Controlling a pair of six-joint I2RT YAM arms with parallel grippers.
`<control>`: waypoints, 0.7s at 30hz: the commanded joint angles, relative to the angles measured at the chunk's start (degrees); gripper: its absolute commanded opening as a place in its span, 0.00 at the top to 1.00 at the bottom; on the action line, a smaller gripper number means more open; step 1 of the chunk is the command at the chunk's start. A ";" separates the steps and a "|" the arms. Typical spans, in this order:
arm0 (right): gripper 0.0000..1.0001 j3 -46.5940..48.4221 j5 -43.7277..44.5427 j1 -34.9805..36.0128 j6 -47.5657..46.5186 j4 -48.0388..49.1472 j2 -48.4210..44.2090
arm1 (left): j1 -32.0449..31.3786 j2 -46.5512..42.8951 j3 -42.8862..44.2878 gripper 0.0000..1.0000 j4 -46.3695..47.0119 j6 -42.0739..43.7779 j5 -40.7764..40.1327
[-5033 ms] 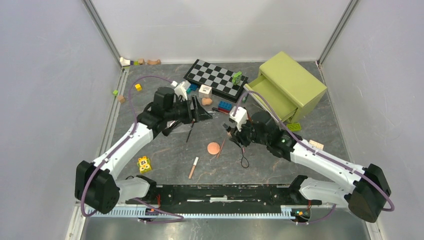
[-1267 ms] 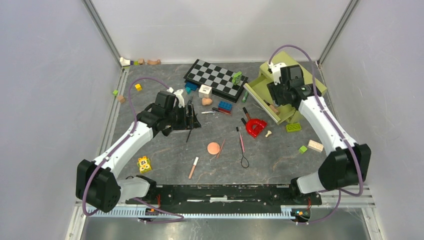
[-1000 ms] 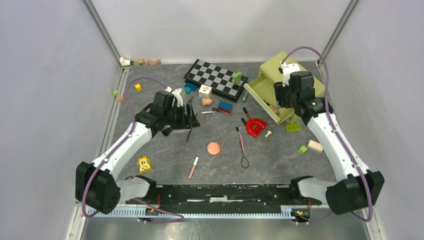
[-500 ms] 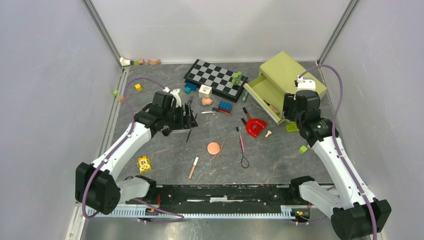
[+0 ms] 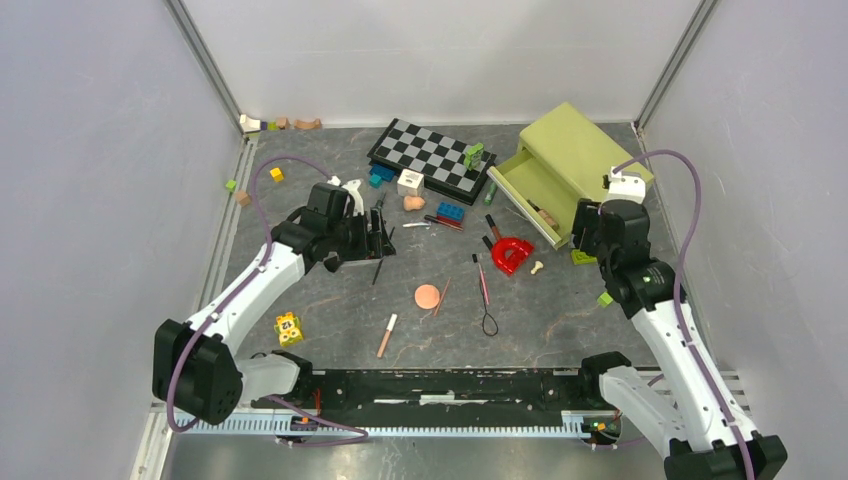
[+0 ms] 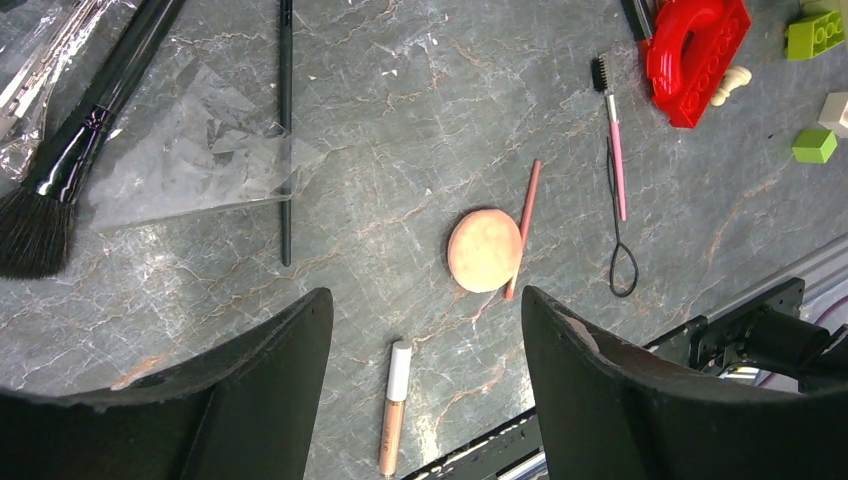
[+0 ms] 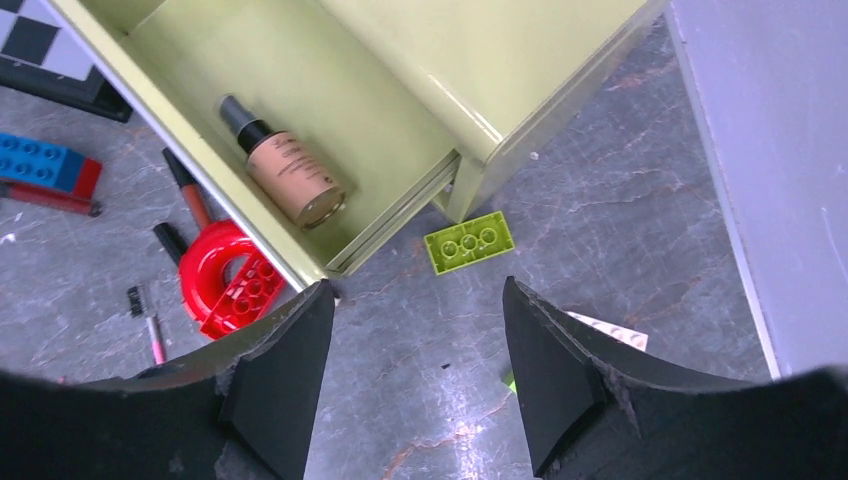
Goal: Organize the makeup
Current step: Pick up the makeup from the center of the board.
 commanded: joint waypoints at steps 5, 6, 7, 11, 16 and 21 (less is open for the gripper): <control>0.30 -1.14 -13.49 0.13 -2.23 2.12 -2.27 | 0.24 -0.44 0.48 0.24 1.05 -0.15 1.29; 0.30 -1.01 -14.99 0.16 -2.78 2.30 -2.31 | 0.23 -0.72 0.70 0.23 1.00 0.11 1.19; 0.31 -0.92 -16.51 0.11 -3.33 2.52 -2.43 | 0.20 -0.94 0.88 0.23 0.88 0.37 1.27; 0.32 -0.15 -20.82 0.15 -4.61 2.88 -2.47 | 0.16 -2.79 0.43 0.20 0.83 1.44 1.91; 0.38 1.48 -27.77 0.27 -4.01 3.79 -0.45 | 0.18 -2.33 -0.08 0.18 0.44 2.35 1.34; 0.42 4.13 -27.74 3.77 -5.40 4.15 3.90 | 0.18 -0.87 0.32 0.18 0.44 2.87 2.08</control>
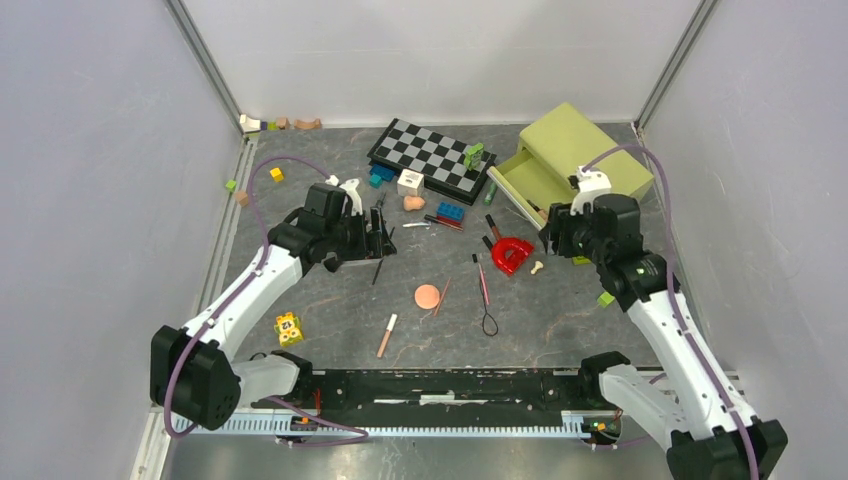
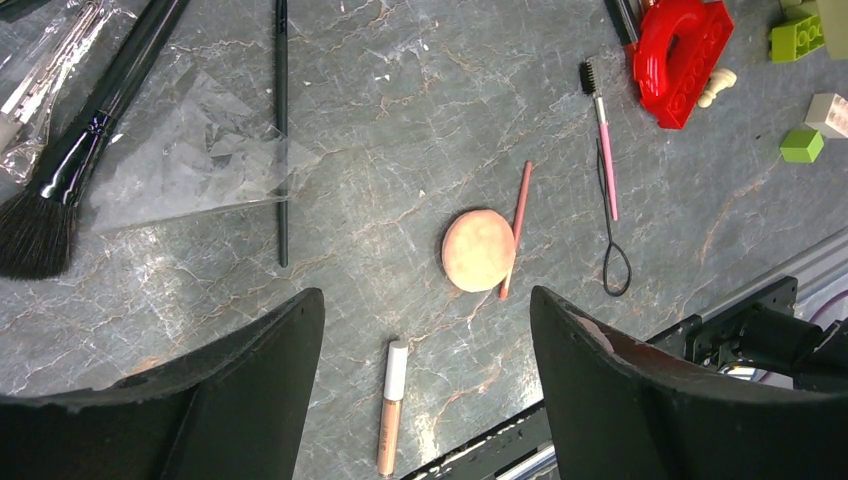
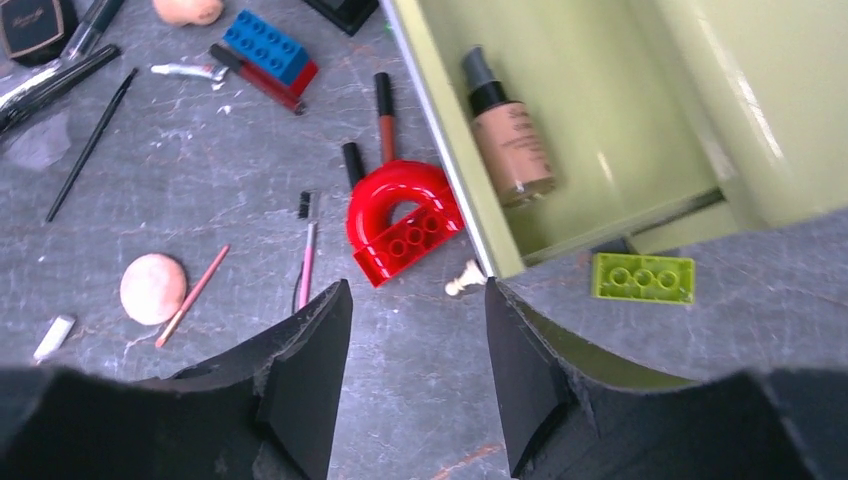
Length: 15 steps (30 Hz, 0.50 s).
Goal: Organize the makeup
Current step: Pick up the makeup from the center of the board.
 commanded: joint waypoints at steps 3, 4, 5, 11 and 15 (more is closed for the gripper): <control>0.44 5.91 2.57 10.62 -2.29 2.57 6.17 | 0.17 0.72 0.82 0.19 0.43 3.10 2.55; 0.44 6.79 5.24 13.51 -2.18 2.53 7.71 | 0.19 0.37 0.84 0.19 0.48 3.15 2.52; 0.44 7.61 7.42 16.60 -1.89 2.58 9.45 | 0.23 0.11 0.71 0.19 0.44 3.16 2.19; 0.51 11.93 13.57 24.43 0.28 5.85 21.61 | 0.16 -0.08 1.27 0.19 -1.39 2.90 -1.86; 0.54 17.05 14.99 25.46 -0.28 5.86 31.76 | 0.22 -0.18 1.54 0.19 -1.91 2.90 -0.86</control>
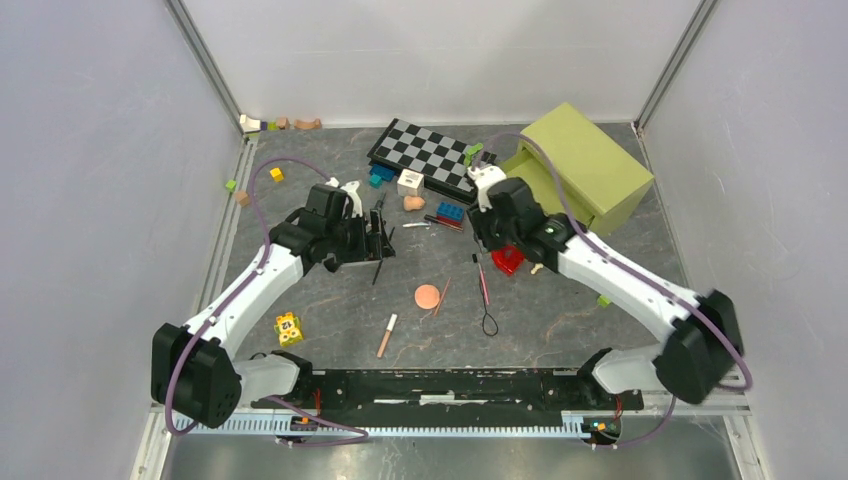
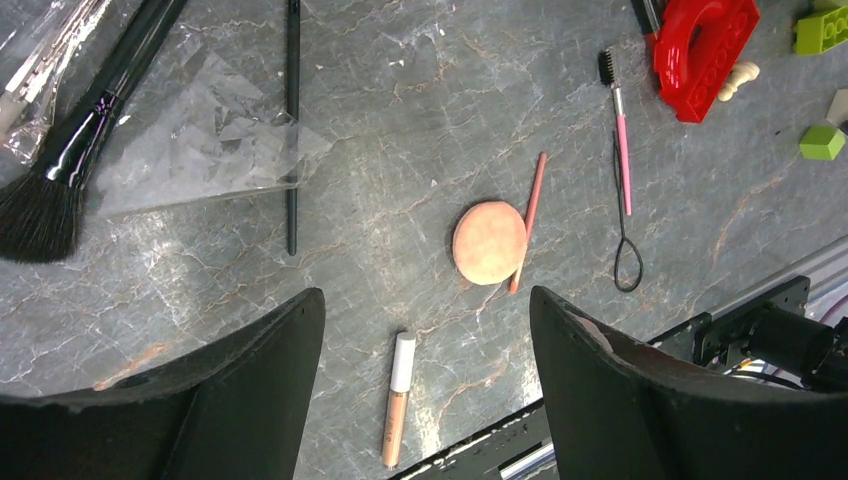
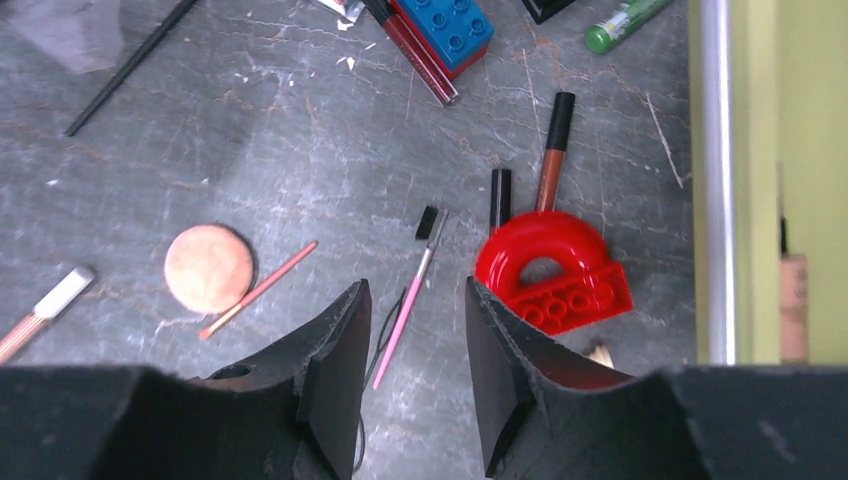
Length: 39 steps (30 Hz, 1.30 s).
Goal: Organize the makeup
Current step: Pick up the makeup from the center of the board.
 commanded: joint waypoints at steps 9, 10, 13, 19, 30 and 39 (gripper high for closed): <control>0.58 19.03 13.91 0.24 -1.48 -1.91 25.43 | 0.64 -1.16 1.75 0.19 -1.50 3.05 0.34; 0.58 20.13 14.27 -0.10 -1.52 -2.09 26.85 | 0.73 -1.10 1.73 0.19 -1.53 3.06 0.38; 0.59 22.26 13.87 -1.94 -1.17 -2.15 30.65 | 1.23 -0.86 1.81 0.20 -1.50 3.01 0.76; 0.61 22.60 12.48 -5.28 -0.15 -1.07 34.77 | 3.03 0.24 1.98 0.21 -1.50 2.70 2.94; 0.62 20.40 10.33 -8.99 -1.38 1.62 37.88 | 3.72 0.41 1.54 0.21 -1.15 2.52 3.94; 0.63 20.10 8.30 -9.32 -2.53 2.19 39.56 | 3.78 0.34 1.48 0.22 -1.11 2.52 3.75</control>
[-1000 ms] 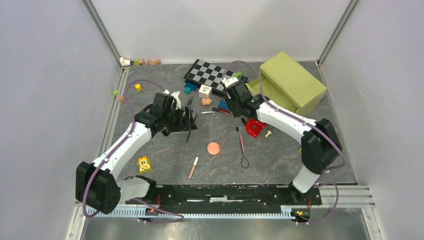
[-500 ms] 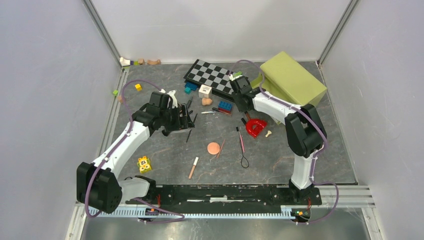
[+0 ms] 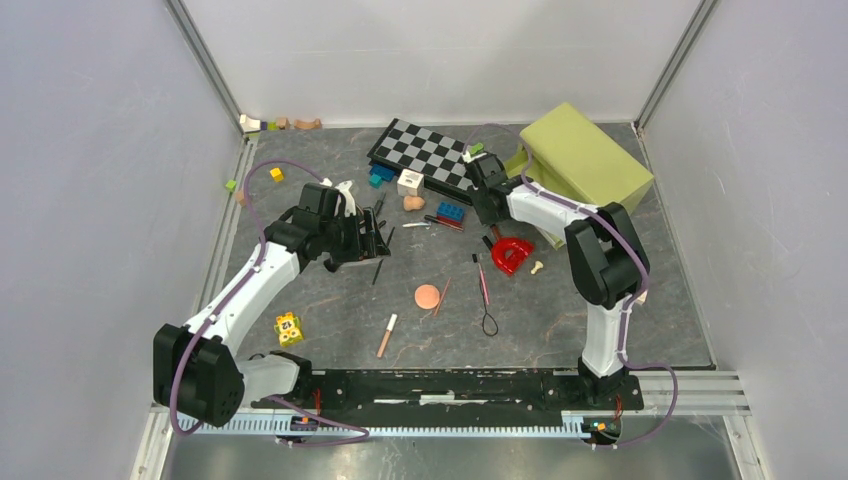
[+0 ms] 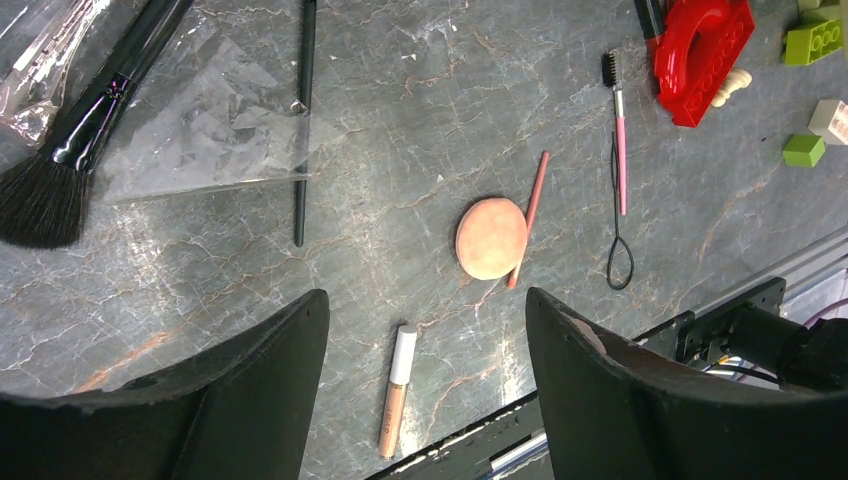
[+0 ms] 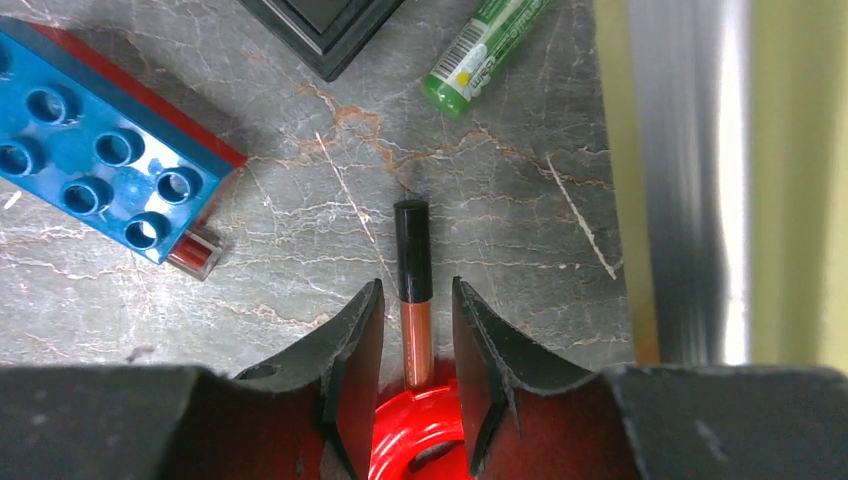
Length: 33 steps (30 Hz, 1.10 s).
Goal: Organize the makeup
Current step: Pick up the makeup from the center of the board.
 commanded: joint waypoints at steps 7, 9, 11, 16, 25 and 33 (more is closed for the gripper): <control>0.64 0.48 -0.31 -0.50 -1.03 1.70 3.20 | 0.33 0.13 1.46 0.22 0.47 2.53 0.54; 0.64 0.48 -0.23 -0.58 -1.20 1.70 3.68 | 0.33 0.12 1.46 0.22 0.51 2.52 0.54; 0.64 0.38 -0.36 -0.59 -1.21 1.70 3.94 | 0.33 0.23 1.54 0.22 0.47 2.52 0.58; 0.65 -0.27 -1.49 -0.69 -1.16 1.69 4.36 | 0.50 0.34 1.54 0.22 0.47 2.52 0.69; 0.79 -2.54 -6.27 -0.58 -1.79 3.30 3.47 | 1.05 0.66 1.59 0.23 0.48 2.44 1.23; 0.87 -1.85 -7.54 1.17 -5.58 4.35 -0.42 | 1.56 1.11 1.63 0.23 0.50 2.35 1.94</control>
